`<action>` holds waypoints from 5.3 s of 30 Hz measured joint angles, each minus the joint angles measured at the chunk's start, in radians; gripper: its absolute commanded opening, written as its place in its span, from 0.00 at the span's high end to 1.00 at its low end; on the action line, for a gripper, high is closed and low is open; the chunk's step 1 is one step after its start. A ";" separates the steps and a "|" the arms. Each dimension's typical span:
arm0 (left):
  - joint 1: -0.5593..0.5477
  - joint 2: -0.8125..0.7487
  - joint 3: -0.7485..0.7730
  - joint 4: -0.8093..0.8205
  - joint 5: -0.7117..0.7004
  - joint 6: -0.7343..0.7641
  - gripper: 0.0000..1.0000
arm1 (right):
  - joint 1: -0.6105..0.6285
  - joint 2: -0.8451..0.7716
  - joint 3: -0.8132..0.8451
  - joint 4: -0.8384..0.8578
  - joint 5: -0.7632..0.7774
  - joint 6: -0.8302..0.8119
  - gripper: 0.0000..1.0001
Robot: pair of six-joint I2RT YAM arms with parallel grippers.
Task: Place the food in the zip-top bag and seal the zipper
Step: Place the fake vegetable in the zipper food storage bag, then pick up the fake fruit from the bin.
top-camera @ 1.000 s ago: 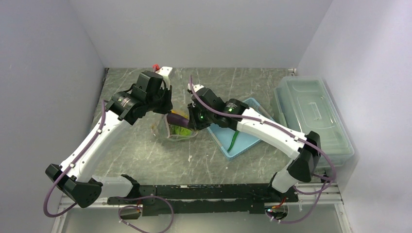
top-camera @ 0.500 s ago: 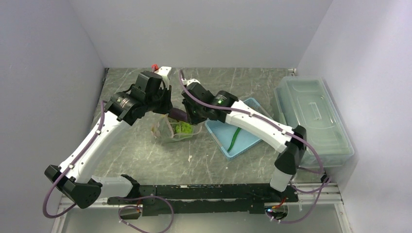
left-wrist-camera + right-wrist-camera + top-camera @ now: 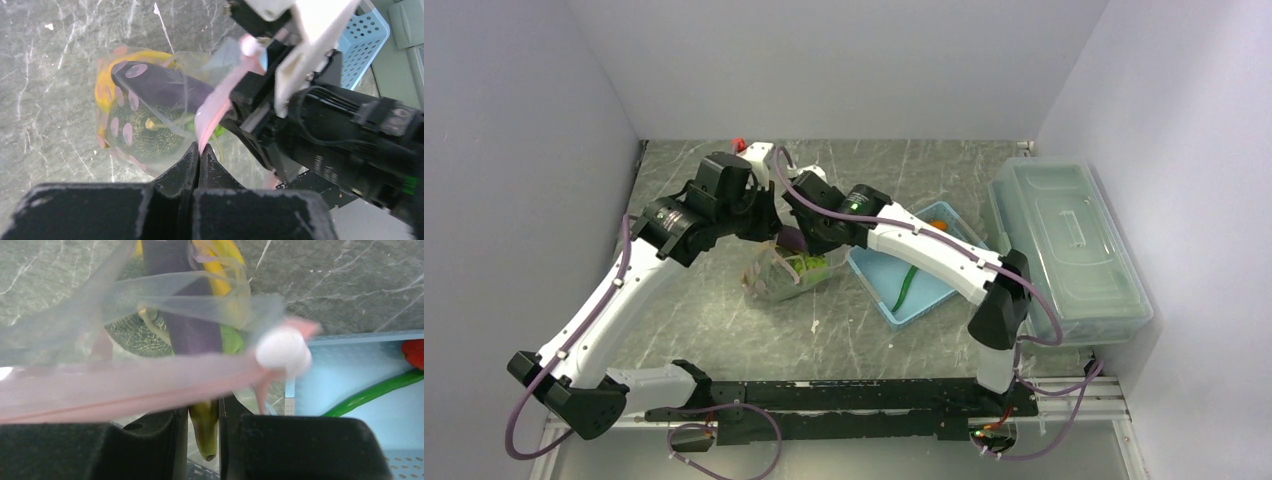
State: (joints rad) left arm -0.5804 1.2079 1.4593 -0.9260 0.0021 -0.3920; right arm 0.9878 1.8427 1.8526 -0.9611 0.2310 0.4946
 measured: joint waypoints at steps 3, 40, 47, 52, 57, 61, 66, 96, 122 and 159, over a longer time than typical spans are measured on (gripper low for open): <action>0.000 -0.002 -0.008 0.001 0.017 -0.011 1.00 | 0.000 0.027 0.000 0.011 0.004 0.006 1.00; 0.000 -0.001 -0.028 0.003 -0.027 -0.021 1.00 | -0.013 -0.312 -0.184 0.140 0.090 0.002 0.36; 0.000 0.001 -0.028 0.003 -0.035 -0.015 1.00 | -0.080 -0.407 -0.249 0.119 0.159 -0.008 0.34; 0.000 0.001 -0.028 0.006 -0.038 -0.011 1.00 | -0.186 -0.468 -0.352 0.103 0.160 -0.007 0.29; 0.000 0.001 -0.028 0.010 -0.038 -0.007 1.00 | -0.303 -0.521 -0.485 0.105 0.161 0.002 0.27; 0.000 0.001 -0.028 0.010 -0.038 -0.001 1.00 | -0.376 -0.528 -0.558 0.111 0.164 0.032 0.23; 0.000 0.001 -0.029 0.011 -0.042 0.007 1.00 | -0.431 -0.528 -0.637 0.151 0.154 0.067 0.19; 0.000 -0.009 -0.047 0.018 -0.045 0.008 1.00 | -0.613 -0.337 -0.877 0.537 0.083 0.363 0.35; 0.000 -0.002 -0.046 0.016 -0.049 0.009 1.00 | -0.737 -0.196 -0.863 0.683 0.046 0.381 0.35; 0.000 0.001 -0.045 0.001 -0.053 0.009 1.00 | -0.771 -0.266 -0.850 0.701 0.054 0.444 0.27</action>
State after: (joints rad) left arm -0.5804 1.2087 1.4139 -0.9253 -0.0505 -0.3832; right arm 0.2165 1.5768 1.0031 -0.2600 0.2848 0.9382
